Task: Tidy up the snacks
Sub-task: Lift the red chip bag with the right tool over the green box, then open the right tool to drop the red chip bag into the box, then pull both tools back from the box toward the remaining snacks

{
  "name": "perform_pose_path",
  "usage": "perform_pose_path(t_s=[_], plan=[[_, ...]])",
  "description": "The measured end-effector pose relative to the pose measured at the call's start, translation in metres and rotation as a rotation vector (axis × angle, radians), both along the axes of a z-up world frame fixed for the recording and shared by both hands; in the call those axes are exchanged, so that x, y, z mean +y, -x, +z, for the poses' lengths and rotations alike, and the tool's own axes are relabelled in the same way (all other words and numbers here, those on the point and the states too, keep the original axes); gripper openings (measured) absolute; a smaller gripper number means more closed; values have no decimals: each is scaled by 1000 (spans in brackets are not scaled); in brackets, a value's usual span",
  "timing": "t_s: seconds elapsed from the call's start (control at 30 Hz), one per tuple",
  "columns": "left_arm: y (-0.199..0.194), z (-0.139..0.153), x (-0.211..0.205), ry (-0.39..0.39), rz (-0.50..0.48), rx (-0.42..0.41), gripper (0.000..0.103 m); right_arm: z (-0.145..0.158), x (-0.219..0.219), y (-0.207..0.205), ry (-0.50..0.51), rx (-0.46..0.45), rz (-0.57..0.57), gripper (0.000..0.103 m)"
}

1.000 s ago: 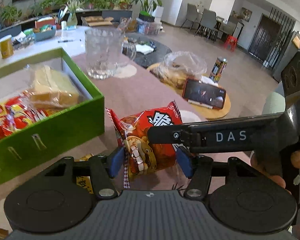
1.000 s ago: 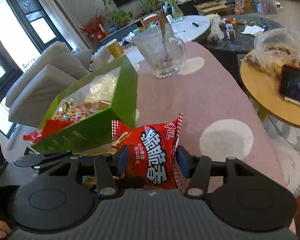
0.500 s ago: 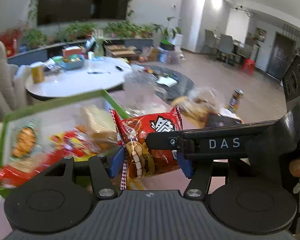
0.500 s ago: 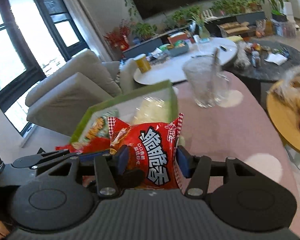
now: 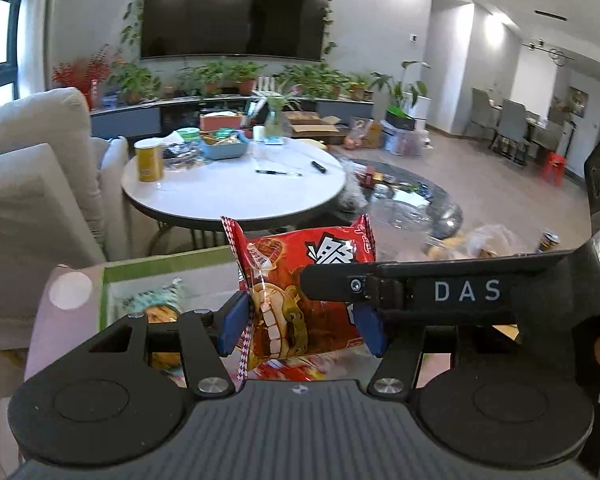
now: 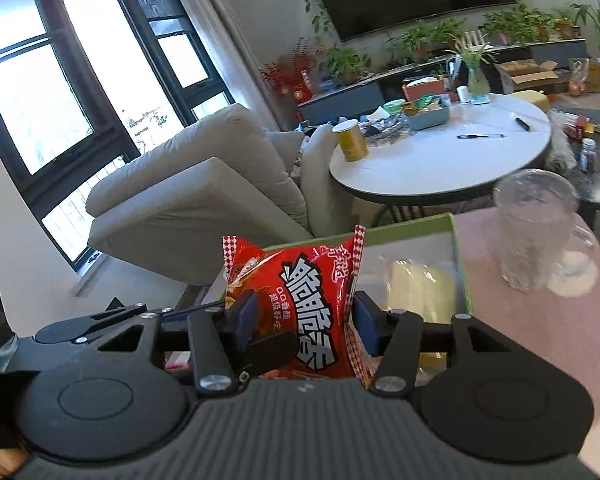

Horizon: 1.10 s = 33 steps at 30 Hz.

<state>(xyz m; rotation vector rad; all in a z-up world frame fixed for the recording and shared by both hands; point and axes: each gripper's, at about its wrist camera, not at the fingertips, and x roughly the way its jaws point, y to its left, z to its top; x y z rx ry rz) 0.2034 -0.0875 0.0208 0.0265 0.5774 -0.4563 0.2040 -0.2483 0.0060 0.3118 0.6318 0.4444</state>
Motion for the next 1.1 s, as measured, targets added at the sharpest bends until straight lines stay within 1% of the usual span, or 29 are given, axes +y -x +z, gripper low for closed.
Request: perform_pose_path(t_s=[0.2,0.33,0.37,0.47,0.5,0.57,0.73,0.77,0.87,0.93,1.0,1.1], plan=[[-37,-14,10,-1,40,40,54,-12,13,-29,19,-12,48,58],[-56,-28,11,0,56,67,54,-23,17,-43,21,2,52,58],[-59,-31,11,2,60,72,55,-26,18,-47,25,8,49,58],[-66,-41,15,-2,100,76,66,-34,19,-54,41,-2,24,59],[-65,-44,18,-11,123,77,67,-36,18,-53,51,-14,0,59],[-62,-47,23,-14,135,76,68,-42,11,-48,55,-26,-40,59],[-45,-45,36,-5,168,51,70,-45,-9,-24,24,-46,-54,59],[-40,-43,37,-1,173,45,73,-44,-10,-21,27,-49,-52,59],[-26,-40,39,8,183,34,74,-41,-11,-6,47,-64,-51,59],[-17,-38,40,8,188,30,76,-39,-11,7,59,-93,-53,59],[-10,-37,39,8,196,25,83,-35,-12,23,76,-132,-74,59],[5,-34,38,1,204,8,85,-29,-15,38,77,-182,-106,59]])
